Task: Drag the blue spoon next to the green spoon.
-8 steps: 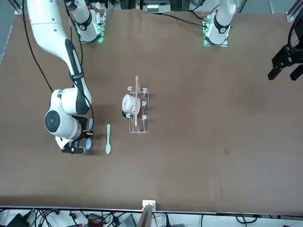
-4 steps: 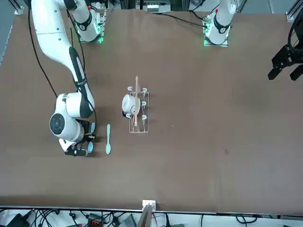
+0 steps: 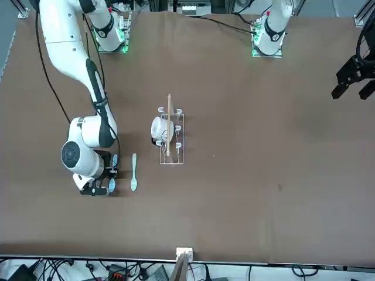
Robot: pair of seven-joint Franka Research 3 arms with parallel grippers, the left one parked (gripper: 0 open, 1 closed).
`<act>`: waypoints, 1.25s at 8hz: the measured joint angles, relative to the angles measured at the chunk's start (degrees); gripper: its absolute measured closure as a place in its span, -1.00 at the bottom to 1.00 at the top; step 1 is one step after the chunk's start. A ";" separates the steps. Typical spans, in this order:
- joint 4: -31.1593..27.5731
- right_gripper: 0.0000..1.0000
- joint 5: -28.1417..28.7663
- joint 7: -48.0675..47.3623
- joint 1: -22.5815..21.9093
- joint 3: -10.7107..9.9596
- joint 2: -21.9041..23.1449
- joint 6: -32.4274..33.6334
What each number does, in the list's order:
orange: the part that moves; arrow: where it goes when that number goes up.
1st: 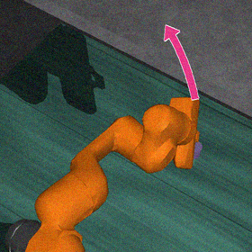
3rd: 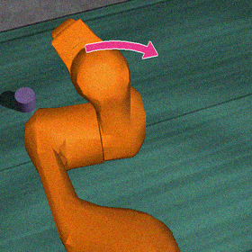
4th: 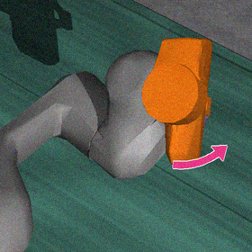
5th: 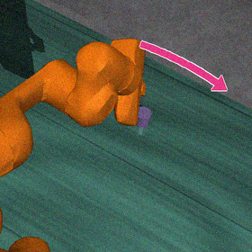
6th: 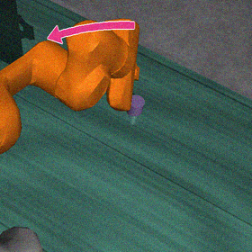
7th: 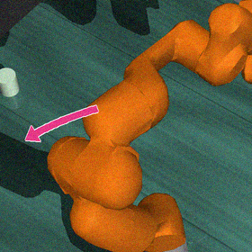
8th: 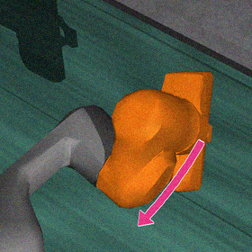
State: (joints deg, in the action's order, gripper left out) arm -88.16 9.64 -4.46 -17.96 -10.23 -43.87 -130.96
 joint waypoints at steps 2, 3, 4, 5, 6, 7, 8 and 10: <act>0.16 0.01 0.00 0.01 -0.01 0.00 -0.22 0.00; 0.49 -0.32 0.00 0.07 -0.01 0.00 -0.21 -0.09; 1.46 -0.73 0.00 0.06 0.00 -0.05 -0.05 -0.30; 3.13 -1.00 0.00 -0.04 0.02 -0.26 0.79 -0.25; 4.31 -1.00 0.01 -0.15 0.25 -0.70 3.27 0.52; 5.17 -1.00 0.02 -0.15 0.72 -1.38 7.25 2.97; 5.85 -1.00 0.01 -0.15 1.12 -2.58 12.20 7.13; 6.86 -1.00 -0.12 0.06 1.76 -7.08 22.98 19.34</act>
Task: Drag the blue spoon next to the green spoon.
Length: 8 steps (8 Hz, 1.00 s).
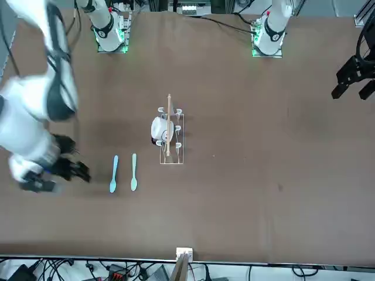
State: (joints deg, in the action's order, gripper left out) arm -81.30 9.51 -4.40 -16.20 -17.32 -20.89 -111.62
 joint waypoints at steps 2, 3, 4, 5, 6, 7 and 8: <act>1.57 -1.00 -1.19 1.16 0.49 -5.24 7.13 13.22; 2.06 -1.00 -1.71 1.15 0.60 -5.85 9.60 19.71; 1.88 -1.00 -2.23 1.03 0.75 -6.16 11.18 24.11; 1.01 -1.00 -3.28 1.02 1.01 -6.30 11.84 24.84; -0.47 -1.00 -5.02 1.05 0.83 -6.21 12.27 23.09; -2.44 -1.00 -6.60 1.05 -0.05 -5.99 13.00 20.79; -4.26 -1.00 -7.45 1.05 -1.07 -5.88 13.86 19.37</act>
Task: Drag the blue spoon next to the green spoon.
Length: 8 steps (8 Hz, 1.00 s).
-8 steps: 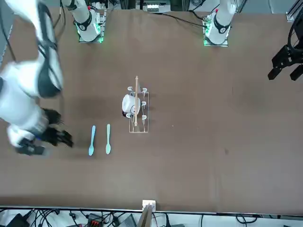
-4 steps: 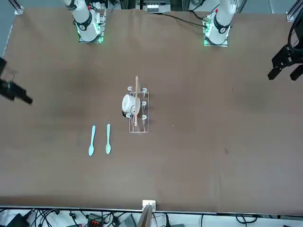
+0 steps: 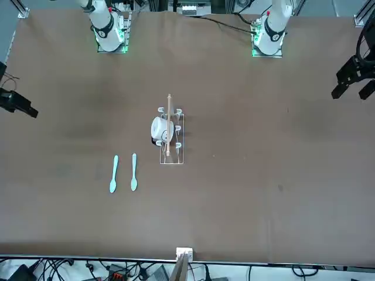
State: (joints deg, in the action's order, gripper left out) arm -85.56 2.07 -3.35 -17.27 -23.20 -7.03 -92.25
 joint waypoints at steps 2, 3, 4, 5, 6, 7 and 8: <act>-0.77 -1.00 -0.15 0.18 -0.42 0.02 0.85 -0.41; -0.77 -1.00 -0.15 0.26 0.21 1.04 0.99 -0.42; -0.62 -1.00 -0.46 0.06 3.49 5.65 1.08 -0.44; -0.28 -1.00 -1.08 -0.09 10.23 13.16 1.22 -0.44; -0.24 -1.00 -1.80 -0.08 15.73 18.63 1.43 -0.35; -0.25 -1.00 -2.39 -0.01 17.68 20.28 1.42 -0.08; -0.27 -1.00 -2.66 0.01 18.05 20.54 1.30 0.20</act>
